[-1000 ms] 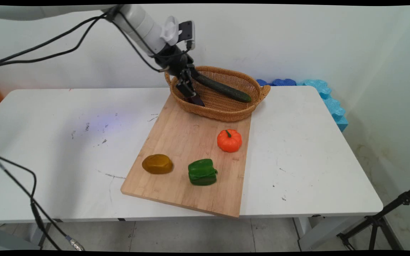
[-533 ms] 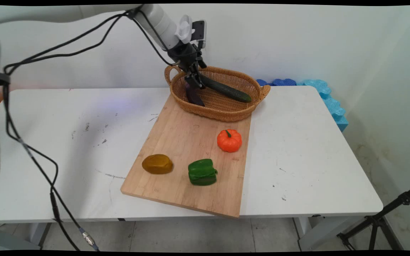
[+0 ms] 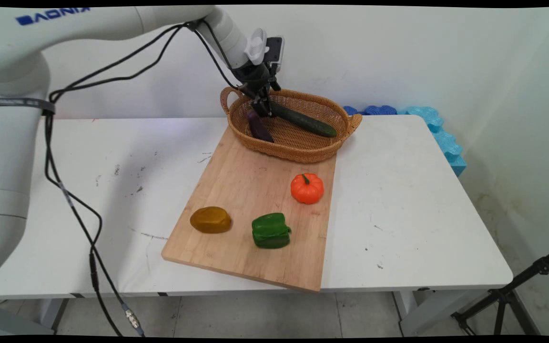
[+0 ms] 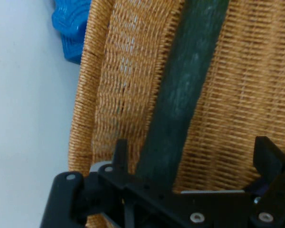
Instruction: Pick up the cucumber from the vegetable basket, then place the picked object on the cutting board
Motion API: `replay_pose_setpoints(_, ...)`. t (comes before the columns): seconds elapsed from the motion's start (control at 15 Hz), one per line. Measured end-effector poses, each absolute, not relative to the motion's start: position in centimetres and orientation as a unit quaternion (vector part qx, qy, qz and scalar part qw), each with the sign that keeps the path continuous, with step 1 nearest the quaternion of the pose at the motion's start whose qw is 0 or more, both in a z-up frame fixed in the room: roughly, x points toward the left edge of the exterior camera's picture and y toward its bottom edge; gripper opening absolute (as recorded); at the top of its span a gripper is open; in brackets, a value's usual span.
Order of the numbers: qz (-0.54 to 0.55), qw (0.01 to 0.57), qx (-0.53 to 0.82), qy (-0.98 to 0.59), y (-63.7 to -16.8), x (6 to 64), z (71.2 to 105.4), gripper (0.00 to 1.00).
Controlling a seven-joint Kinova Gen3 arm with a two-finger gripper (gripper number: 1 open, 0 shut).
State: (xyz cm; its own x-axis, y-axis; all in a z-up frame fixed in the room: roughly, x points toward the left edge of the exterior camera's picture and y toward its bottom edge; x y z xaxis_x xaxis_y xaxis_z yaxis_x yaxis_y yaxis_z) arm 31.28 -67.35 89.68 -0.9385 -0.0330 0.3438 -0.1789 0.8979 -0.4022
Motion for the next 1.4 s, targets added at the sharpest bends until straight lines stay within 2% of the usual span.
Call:
replay_pose_setpoints(0.67, 0.217, 0.143, 0.004, -0.966, -70.3, 31.4, 86.5, 1.0)
replay_pose_setpoints(0.73, 0.216, 0.142, 0.0, -0.966, -70.5, 31.4, 86.3, 0.0)
replay_pose_setpoints(1.4, 0.21, 0.135, -0.02, -0.968, -70.4, 31.2, 85.2, 0.0)
